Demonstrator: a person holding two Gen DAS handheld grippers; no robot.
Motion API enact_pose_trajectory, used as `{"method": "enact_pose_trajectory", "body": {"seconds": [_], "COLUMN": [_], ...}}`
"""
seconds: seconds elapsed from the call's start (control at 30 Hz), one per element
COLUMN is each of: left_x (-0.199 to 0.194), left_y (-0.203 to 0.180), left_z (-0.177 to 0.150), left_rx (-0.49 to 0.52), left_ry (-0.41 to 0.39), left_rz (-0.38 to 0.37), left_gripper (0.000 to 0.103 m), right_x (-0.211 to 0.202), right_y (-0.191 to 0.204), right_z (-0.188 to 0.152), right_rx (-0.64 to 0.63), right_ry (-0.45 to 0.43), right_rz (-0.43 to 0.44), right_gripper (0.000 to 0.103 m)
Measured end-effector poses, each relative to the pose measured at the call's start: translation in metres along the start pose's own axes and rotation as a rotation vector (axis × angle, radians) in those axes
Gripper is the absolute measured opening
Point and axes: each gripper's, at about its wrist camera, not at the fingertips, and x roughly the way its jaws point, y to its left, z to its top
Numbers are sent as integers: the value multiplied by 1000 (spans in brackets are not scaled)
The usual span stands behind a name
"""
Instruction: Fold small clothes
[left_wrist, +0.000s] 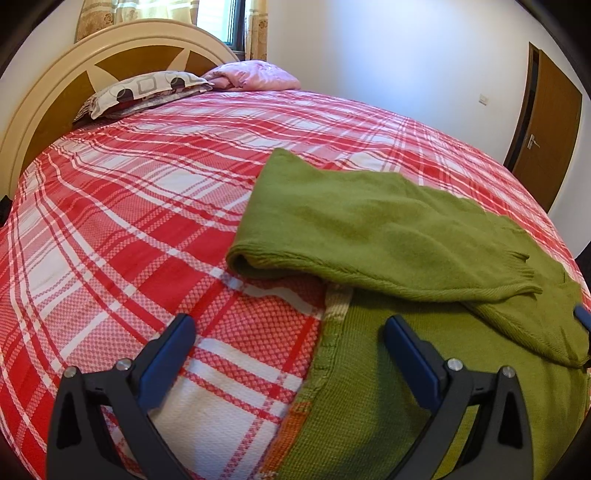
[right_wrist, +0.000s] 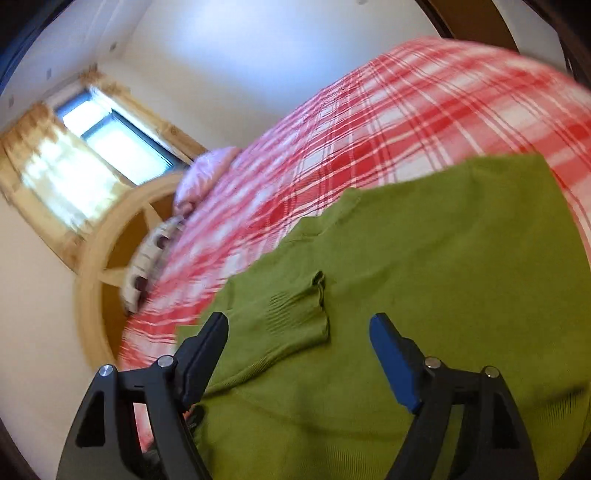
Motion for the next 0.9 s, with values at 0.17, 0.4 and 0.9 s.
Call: {"method": "enact_pose_trajectory", "body": {"seconds": [0.17, 0.4, 0.9], "left_x": [1, 1, 2], "left_y": [-1, -3, -3], "left_z": [0, 0, 1], "left_rx": [3, 1, -1], "left_ry": [-1, -5, -3], "left_rz": [5, 4, 3], "left_gripper": [103, 103, 103], "right_x": [55, 75, -58], "right_y": [24, 54, 75], "right_z": [-3, -23, 23], "right_rx": [-166, -377, -405], "right_ry": [90, 106, -212], "right_rz": [-135, -301, -333], "right_gripper": [55, 12, 9]}}
